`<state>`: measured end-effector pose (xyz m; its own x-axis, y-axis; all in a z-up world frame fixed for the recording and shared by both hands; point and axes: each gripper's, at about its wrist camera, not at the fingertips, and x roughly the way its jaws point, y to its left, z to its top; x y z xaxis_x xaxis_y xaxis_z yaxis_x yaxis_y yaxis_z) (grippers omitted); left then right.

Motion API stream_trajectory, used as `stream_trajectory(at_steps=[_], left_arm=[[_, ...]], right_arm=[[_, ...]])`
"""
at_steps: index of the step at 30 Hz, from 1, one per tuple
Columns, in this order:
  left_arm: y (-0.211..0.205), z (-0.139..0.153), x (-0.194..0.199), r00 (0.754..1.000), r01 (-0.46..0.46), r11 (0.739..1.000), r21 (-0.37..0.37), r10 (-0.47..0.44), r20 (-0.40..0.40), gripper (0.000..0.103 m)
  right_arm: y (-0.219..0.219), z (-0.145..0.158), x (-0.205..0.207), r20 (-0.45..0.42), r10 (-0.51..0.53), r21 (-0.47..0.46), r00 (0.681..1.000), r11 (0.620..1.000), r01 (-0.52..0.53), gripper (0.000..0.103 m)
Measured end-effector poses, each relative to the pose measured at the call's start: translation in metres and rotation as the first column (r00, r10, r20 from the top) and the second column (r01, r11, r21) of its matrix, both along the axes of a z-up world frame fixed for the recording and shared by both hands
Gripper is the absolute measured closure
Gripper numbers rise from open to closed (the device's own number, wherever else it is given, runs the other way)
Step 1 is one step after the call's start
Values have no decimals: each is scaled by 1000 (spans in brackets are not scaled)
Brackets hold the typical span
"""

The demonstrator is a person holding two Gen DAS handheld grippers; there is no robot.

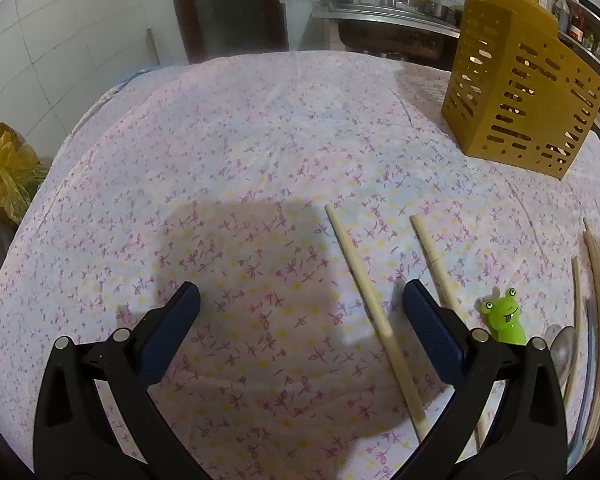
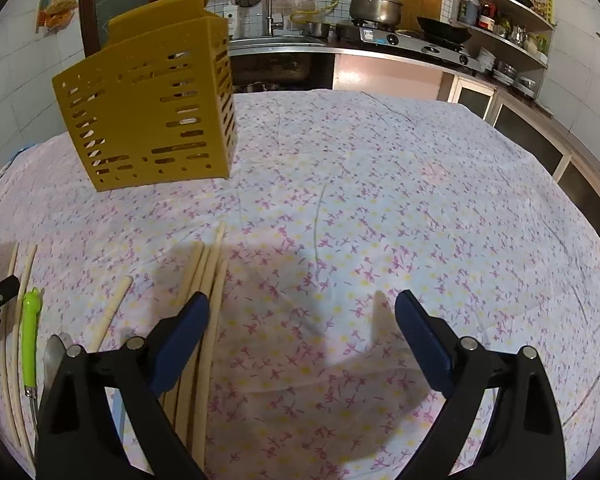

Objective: Organize utensils
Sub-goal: 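Move the right tool to the chopstick bundle while the left tool approaches a single chopstick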

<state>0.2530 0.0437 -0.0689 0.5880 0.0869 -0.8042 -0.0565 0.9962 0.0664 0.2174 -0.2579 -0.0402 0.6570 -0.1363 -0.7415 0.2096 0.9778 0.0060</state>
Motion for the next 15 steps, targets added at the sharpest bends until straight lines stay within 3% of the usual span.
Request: stream_trajectory(at_steps=[6,9,15], left_arm=[[-2,0,-1,1000,-5,1000,-14,5,-8,5],[-3,0,-1,1000,-7,1000,-14,7,-8,5],[-2,-1,-2,1000,-7,1000,-30,7,-3,5]], right_arm=[[3,-1,2,-15,-1,-9,1000,1000,1,14],[5,-7,5,-56,-2,21,998,1000,3,20],[8,-8,5,-49,-7,26,999,1000,9,23]])
